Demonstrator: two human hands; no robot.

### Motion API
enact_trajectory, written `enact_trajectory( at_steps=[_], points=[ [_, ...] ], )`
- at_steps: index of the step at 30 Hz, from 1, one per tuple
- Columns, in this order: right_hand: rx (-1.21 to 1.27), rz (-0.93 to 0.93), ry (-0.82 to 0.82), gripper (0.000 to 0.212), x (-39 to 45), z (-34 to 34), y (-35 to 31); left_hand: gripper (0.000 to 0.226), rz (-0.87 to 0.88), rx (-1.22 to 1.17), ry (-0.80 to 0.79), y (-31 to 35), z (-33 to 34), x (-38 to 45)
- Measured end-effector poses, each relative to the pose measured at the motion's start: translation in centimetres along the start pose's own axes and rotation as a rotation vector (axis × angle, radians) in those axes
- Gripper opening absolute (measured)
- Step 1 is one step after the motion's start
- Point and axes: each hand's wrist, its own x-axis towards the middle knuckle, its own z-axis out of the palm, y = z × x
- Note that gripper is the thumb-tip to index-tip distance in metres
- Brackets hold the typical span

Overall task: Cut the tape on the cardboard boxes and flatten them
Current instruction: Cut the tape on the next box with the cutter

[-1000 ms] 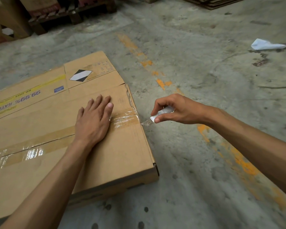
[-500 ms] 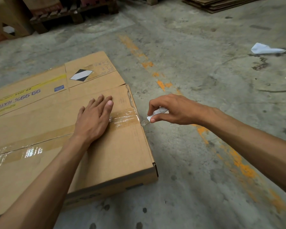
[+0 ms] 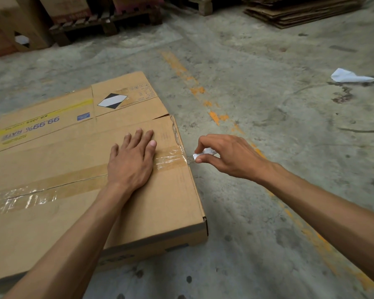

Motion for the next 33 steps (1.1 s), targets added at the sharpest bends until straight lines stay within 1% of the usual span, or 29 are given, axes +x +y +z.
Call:
enact_trajectory(
  at_steps=[4, 8, 10, 12, 14, 21, 23, 26, 30, 33],
  points=[
    [-0.029, 0.031, 0.066, 0.022, 0.7, 0.6, -0.3, 0.055, 0.009, 0.001, 0.015, -0.1, 0.1, -0.1],
    [-0.01, 0.061, 0.022, 0.02, 2.1, 0.6, 0.1, 0.056, 0.01, -0.021, 0.024, -0.2, 0.1, 0.0],
    [-0.04, 0.076, 0.071, 0.02, 2.2, 1.0, 0.2, 0.056, 0.012, -0.021, 0.047, -0.1, 0.1, -0.2],
    [-0.01, 0.146, 0.12, 0.02, 2.4, 1.4, 0.4, 0.057, 0.02, -0.026, 0.075, 0.0, 0.2, -0.5],
    [0.026, 0.172, 0.108, 0.019, 2.9, 1.5, 0.5, 0.057, 0.02, -0.033, 0.092, 0.1, 0.3, -0.6],
    [-0.017, 0.22, 0.091, 0.02, 4.9, 1.7, 0.0, 0.056, 0.011, -0.041, 0.141, 0.2, 0.5, -0.6],
    [-0.031, 0.245, 0.102, 0.02, 5.3, 1.8, 0.1, 0.058, 0.004, -0.055, 0.201, 0.3, 0.6, -0.9],
    [-0.025, 0.331, 0.153, 0.021, 6.3, 1.9, 0.5, 0.06, -0.007, -0.055, 0.314, 0.5, 0.4, -1.3],
    [-0.032, 0.388, 0.139, 0.022, 7.3, 1.8, 0.2, 0.054, -0.014, 0.025, 0.423, 0.9, -0.4, -1.9],
    [0.055, 0.459, 0.142, 0.02, 6.0, 1.5, 0.2, 0.049, -0.033, 0.025, 0.453, 1.3, -0.9, -2.5]
  ],
)
